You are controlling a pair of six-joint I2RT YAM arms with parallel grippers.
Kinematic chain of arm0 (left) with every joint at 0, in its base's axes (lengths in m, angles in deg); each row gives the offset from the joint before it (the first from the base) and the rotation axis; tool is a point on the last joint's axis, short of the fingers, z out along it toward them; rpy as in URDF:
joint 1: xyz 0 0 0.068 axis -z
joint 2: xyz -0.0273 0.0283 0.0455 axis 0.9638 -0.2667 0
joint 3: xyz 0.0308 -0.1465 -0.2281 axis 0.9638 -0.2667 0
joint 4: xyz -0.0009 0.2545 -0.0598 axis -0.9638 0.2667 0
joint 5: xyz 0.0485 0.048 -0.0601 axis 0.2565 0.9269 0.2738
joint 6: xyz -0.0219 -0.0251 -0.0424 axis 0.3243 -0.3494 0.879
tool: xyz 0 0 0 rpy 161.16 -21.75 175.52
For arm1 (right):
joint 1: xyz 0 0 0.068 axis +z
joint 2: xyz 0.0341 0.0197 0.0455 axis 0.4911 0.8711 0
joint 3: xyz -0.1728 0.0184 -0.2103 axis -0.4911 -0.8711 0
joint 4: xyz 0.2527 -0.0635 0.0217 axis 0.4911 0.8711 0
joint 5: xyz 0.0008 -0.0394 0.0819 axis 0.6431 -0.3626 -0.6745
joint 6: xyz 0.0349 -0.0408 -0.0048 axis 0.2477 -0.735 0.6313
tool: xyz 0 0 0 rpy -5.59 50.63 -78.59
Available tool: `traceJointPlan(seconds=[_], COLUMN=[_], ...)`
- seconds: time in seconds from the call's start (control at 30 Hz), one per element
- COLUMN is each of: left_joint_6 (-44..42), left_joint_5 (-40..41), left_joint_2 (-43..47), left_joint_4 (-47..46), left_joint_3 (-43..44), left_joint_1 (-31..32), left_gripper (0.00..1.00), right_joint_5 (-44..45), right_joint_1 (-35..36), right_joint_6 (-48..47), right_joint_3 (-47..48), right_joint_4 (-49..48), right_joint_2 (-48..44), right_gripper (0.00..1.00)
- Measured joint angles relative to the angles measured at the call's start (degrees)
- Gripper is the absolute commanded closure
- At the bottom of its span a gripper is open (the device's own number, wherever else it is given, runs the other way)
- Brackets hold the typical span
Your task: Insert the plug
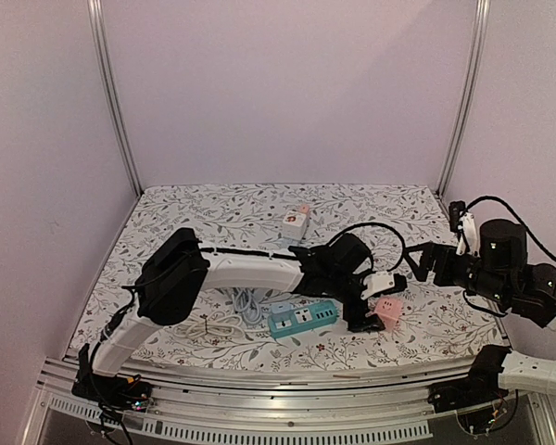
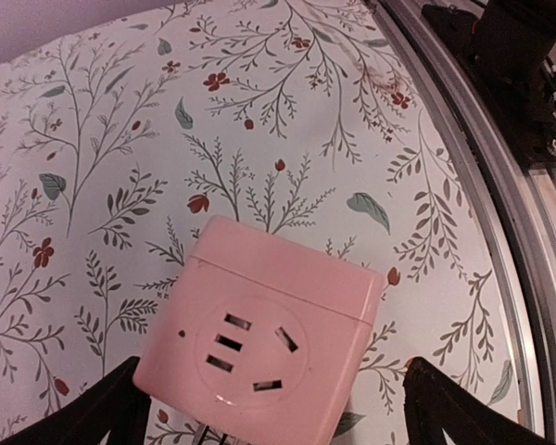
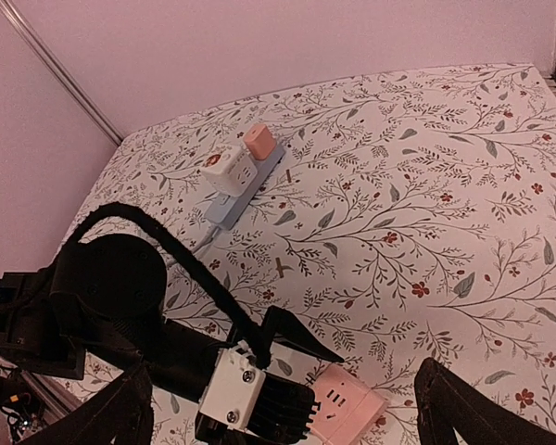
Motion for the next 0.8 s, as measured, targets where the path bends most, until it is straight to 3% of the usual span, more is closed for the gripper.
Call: traceJointPlan(seconds=[0.23, 0.57, 0.67, 0.8], left_joint_6=[-1.99, -4.87, -5.11, -5.25], left_joint_5=[-2.82, -9.18, -10.34, -10.78], left_joint_2=[-0.57, -3.89, -5.92, -7.54], left_joint_4=[1.29, 3.23, 4.39, 5.66], left_joint_3=[0.59, 6.27, 8.98, 10.36], left_joint_1=[-0.85, -2.05, -2.05, -2.08], left_gripper=[0.01, 0.05, 0.13, 0.38], right_joint_5=[-1.55, -3.19, -3.37, -3.91], right_joint_1=[0.0, 0.0, 0.0, 0.0], right_joint_6=[-0.09, -0.28, -0.28, -0.28], right_joint_3=[0.0, 0.0, 0.0, 0.0], right_joint_4=[0.02, -0.07, -0.24, -0.39], right_joint_2=[0.46, 2.78, 2.82, 2.82], right_gripper=[0.03, 0.03, 0.02, 0.02])
